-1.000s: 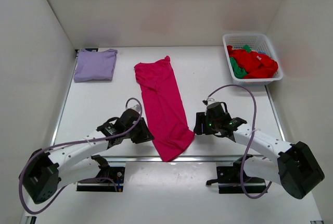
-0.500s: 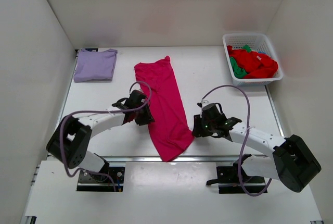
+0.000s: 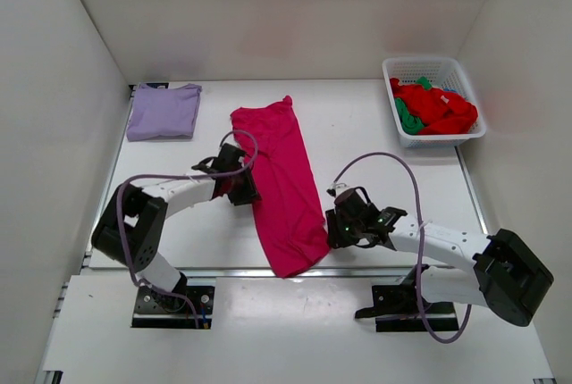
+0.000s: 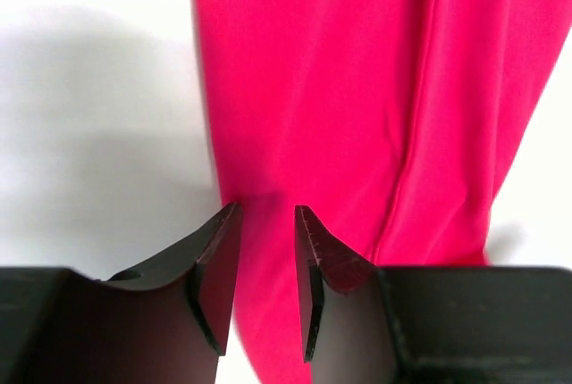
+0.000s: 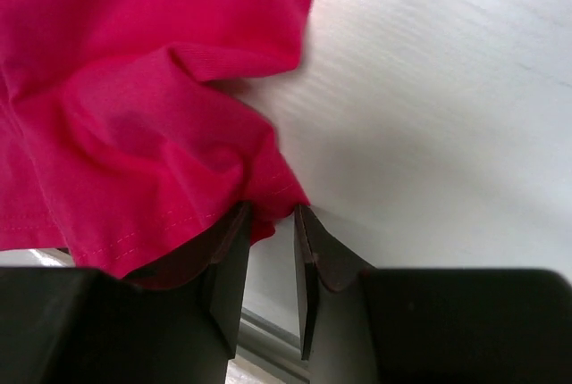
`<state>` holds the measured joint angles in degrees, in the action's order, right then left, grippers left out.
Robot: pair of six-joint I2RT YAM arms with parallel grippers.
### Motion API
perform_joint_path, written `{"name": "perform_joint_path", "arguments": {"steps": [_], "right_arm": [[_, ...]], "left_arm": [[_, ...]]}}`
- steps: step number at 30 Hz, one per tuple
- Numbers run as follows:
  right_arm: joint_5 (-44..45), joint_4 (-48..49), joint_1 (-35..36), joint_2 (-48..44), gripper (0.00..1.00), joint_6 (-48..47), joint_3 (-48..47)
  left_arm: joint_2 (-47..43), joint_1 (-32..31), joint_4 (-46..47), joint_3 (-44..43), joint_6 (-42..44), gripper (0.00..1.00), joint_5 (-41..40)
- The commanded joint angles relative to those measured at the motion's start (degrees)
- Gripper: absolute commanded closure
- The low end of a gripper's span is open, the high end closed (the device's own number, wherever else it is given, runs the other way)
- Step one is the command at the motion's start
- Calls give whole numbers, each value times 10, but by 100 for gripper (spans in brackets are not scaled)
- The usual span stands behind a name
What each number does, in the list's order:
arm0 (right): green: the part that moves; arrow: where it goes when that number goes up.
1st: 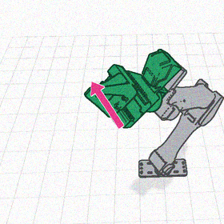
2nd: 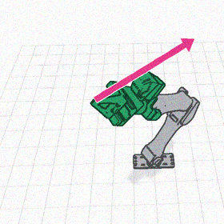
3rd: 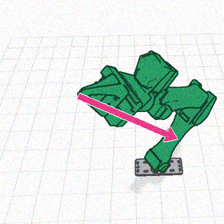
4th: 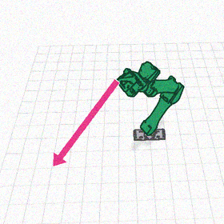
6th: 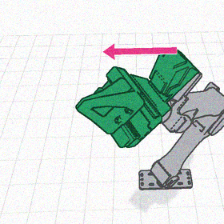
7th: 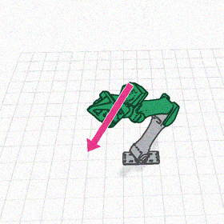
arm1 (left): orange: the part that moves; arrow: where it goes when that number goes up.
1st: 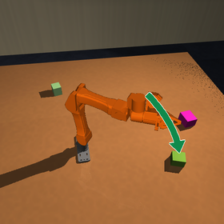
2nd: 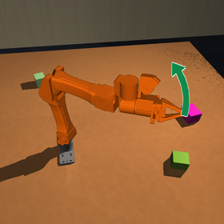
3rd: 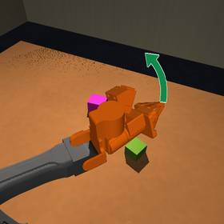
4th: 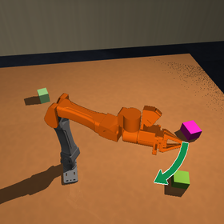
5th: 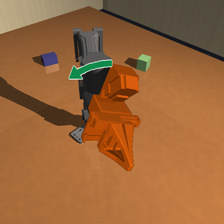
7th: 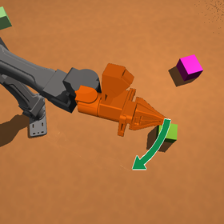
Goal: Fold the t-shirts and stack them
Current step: Rotate the tshirt 90 degrees
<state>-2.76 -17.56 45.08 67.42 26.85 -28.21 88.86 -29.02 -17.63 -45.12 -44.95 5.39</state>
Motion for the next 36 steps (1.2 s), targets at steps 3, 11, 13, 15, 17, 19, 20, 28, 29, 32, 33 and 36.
{"name": "perform_joint_path", "arguments": {"steps": [3,11,13,15,17,19,20,28,29,32,33,36], "right_arm": [[25,-22,50,6,77,46,4],[68,-30,91,-4,77,95,0],[79,-41,96,-13,77,100,0],[94,-44,101,-19,77,105,1],[92,-45,99,-27,76,110,4],[94,-41,95,-40,76,112,11],[94,-41,93,-43,76,114,15],[93,-43,83,-55,76,110,23],[90,-44,84,-55,76,109,23],[92,-38,91,-54,76,112,25],[93,-38,92,-52,76,118,25],[96,-39,86,-44,74,118,27]], "left_arm": [[55,41,-28,-121,53,59,-5],[197,49,-90,-355,86,58,-52],[246,42,-117,-419,94,58,-98],[279,41,-130,-457,94,58,-112],[312,38,-151,-499,87,58,-141],[363,34,-193,-561,83,58,-174],[375,33,-206,-580,81,57,-193],[597,15,-381,-940,114,59,-163],[625,12,-404,-990,117,59,-159],[687,17,-422,-1089,104,58,-113],[680,18,-416,-1056,101,59,-117],[717,19,-471,-1150,112,59,-136]]}}
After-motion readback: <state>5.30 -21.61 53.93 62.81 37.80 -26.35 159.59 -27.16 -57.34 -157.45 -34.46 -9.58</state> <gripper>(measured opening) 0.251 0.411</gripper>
